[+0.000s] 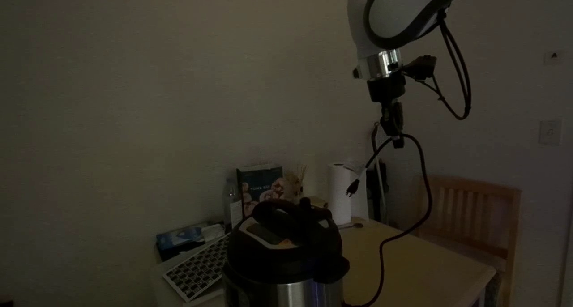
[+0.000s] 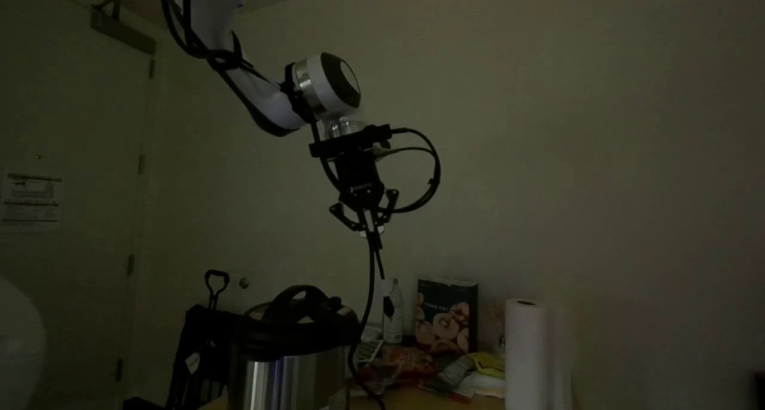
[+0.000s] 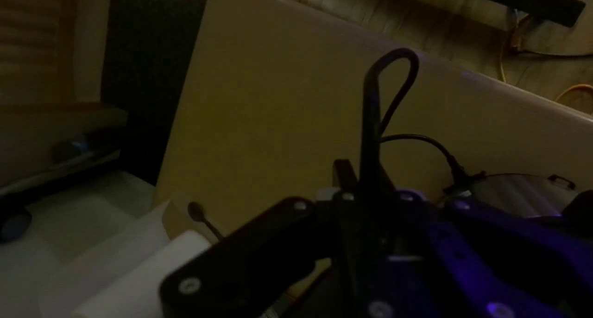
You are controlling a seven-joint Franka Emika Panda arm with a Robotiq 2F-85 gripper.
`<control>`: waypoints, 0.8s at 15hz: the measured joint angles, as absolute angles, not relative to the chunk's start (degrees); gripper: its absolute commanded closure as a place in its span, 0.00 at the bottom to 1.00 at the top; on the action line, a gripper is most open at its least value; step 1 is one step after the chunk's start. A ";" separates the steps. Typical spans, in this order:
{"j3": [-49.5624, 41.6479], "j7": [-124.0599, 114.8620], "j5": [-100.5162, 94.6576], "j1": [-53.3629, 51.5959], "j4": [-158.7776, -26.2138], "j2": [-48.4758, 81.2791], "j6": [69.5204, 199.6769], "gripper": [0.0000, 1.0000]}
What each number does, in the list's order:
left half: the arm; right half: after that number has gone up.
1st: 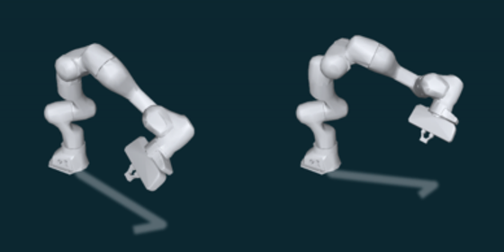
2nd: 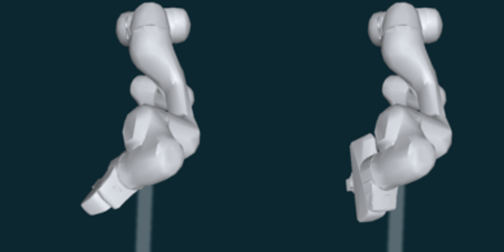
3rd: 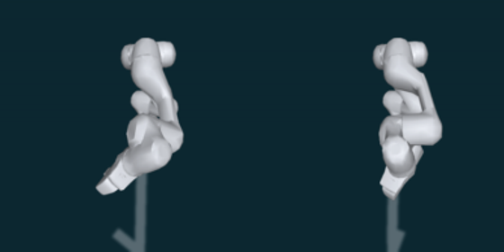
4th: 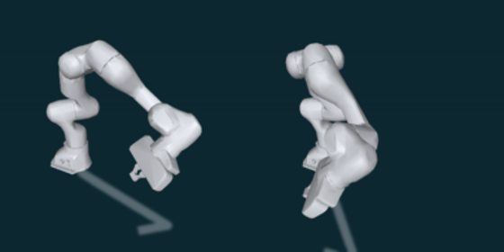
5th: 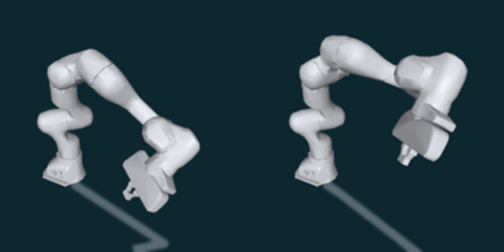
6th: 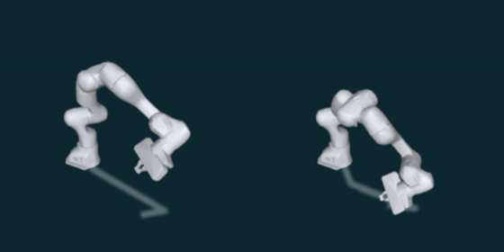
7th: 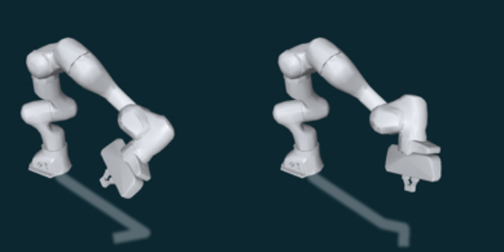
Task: Remove the black cable from the silver machine and put it on the table
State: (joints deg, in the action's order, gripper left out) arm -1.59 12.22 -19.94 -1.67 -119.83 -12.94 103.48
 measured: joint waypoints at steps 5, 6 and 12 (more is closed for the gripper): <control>-2.45 7.14 -15.11 -0.59 -121.04 -13.50 103.34 0.98; -2.37 6.87 -15.04 -0.61 -121.04 -13.50 103.33 0.98; -4.93 6.96 -17.73 2.13 -119.23 -13.20 104.13 0.98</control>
